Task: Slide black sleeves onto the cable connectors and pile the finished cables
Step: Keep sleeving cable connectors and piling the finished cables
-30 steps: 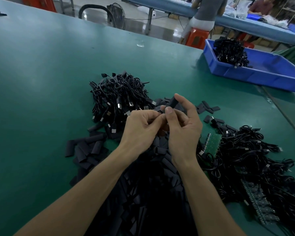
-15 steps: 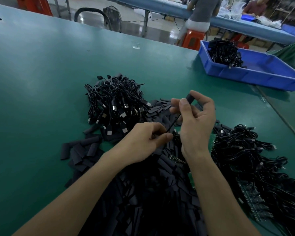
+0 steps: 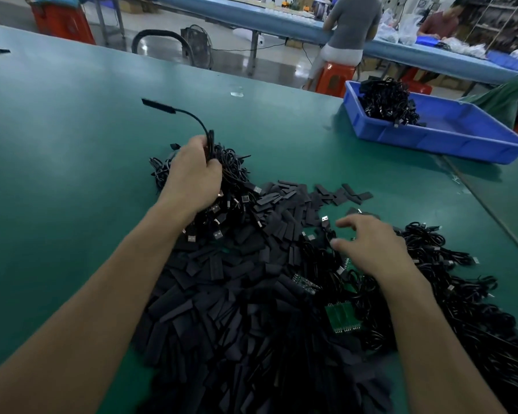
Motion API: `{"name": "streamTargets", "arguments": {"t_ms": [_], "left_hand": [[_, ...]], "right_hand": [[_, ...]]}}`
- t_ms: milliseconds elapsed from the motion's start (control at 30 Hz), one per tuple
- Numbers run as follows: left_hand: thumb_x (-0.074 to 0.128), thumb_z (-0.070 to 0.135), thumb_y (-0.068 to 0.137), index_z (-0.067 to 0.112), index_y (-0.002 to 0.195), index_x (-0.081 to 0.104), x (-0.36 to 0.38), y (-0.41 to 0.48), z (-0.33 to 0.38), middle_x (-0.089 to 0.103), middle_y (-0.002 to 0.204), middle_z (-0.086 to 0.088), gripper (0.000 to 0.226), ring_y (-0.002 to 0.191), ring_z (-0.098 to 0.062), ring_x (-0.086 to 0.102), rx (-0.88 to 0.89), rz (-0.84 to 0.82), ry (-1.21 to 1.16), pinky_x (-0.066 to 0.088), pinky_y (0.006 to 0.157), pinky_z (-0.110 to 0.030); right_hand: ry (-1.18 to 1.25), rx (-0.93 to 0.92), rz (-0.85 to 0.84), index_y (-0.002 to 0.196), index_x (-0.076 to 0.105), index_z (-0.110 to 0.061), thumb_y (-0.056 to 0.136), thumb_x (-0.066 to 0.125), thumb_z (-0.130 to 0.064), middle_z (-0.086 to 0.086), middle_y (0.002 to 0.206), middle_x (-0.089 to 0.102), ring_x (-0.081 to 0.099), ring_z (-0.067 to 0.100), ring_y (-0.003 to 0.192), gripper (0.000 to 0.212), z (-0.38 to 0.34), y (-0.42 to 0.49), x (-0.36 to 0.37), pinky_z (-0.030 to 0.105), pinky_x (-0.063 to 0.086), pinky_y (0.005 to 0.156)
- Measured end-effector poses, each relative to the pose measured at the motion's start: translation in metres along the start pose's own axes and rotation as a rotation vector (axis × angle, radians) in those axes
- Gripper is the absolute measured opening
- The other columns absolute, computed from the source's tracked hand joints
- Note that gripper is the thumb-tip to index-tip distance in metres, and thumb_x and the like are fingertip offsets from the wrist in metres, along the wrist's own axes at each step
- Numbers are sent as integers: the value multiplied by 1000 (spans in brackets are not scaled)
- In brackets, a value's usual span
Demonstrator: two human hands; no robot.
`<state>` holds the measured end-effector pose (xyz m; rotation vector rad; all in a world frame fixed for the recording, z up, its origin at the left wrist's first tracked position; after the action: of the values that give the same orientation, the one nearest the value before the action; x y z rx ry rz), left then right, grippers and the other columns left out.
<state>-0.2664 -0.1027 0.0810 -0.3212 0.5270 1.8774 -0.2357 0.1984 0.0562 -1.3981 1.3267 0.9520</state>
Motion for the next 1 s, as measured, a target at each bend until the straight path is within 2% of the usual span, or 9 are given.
{"name": "streamTargets", "arguments": {"t_ms": [100,167,267,367,433,600,700,833,1000], "left_hand": [[54,2,94,6,142,51,1,11,2,60,123,-16,48,75,-22,64,29,-33,238,50,63,-33],[63,8,94,3,140,53,-1,15,3,54,136,-21,47,98,-28,64,36,15,318,46,83,-28],[75,15,89,4,124,66,-8,19,3,65,122,-16,38,111,-32,62,27,109,278,46,101,-34],[79,17,85,12,102,68,-16,23,1,68,96,-4,21,93,-22,66,38,180,213,53,93,-37],[74,17,89,15,97,68,-19,23,0,64,105,-6,11,93,-25,65,63,236,236,50,91,-33],[62,32,97,25,107,70,-20,16,-7,46,115,-1,16,110,-25,55,62,306,306,48,83,-38],[62,31,96,25,99,71,-14,-6,12,52,99,5,11,90,-16,57,213,344,247,44,73,-30],[69,30,94,23,92,70,31,-34,36,67,77,11,7,67,-3,61,349,-50,-51,49,66,-18],[41,47,103,18,107,72,70,-76,59,75,95,-13,42,92,-27,71,275,-478,-488,57,84,-37]], "right_hand": [[84,-145,-38,118,70,-26,91,69,-40,-2,127,63,56,21,121,30,-15,-9,3,40,44,102],[153,-280,-81,102,77,-27,89,67,-49,-9,109,63,56,14,114,27,-32,-17,6,36,42,98],[122,-372,-175,86,79,-32,81,68,-62,-15,95,68,61,6,97,32,-44,-25,10,32,45,95],[160,-343,-401,86,79,-28,73,83,-53,-13,84,73,67,4,78,28,-42,-31,23,22,52,67],[83,-338,-437,87,78,-26,72,87,-43,-13,80,72,66,0,73,25,-37,-30,29,18,48,63],[291,-406,-305,81,72,-28,78,83,-33,-10,77,72,66,1,70,13,-41,-24,14,19,51,69],[634,-476,19,84,71,-25,74,82,-33,-6,76,73,68,10,64,16,-50,-23,-25,24,57,68],[997,-592,261,86,71,-20,74,81,-25,-6,74,73,69,15,60,16,-70,-30,-63,25,58,61],[1157,-567,351,84,69,-14,80,82,-9,-2,74,70,72,24,68,15,-83,-26,-78,38,62,59]]}}
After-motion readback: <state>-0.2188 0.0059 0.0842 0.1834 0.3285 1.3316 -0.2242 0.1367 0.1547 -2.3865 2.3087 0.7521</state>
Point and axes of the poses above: each hand's wrist, its own y-axis towards the middle knuckle, its own x-axis out of the palm, z = x × y, the point moved 8 cm from there along y, towards the middle knuckle
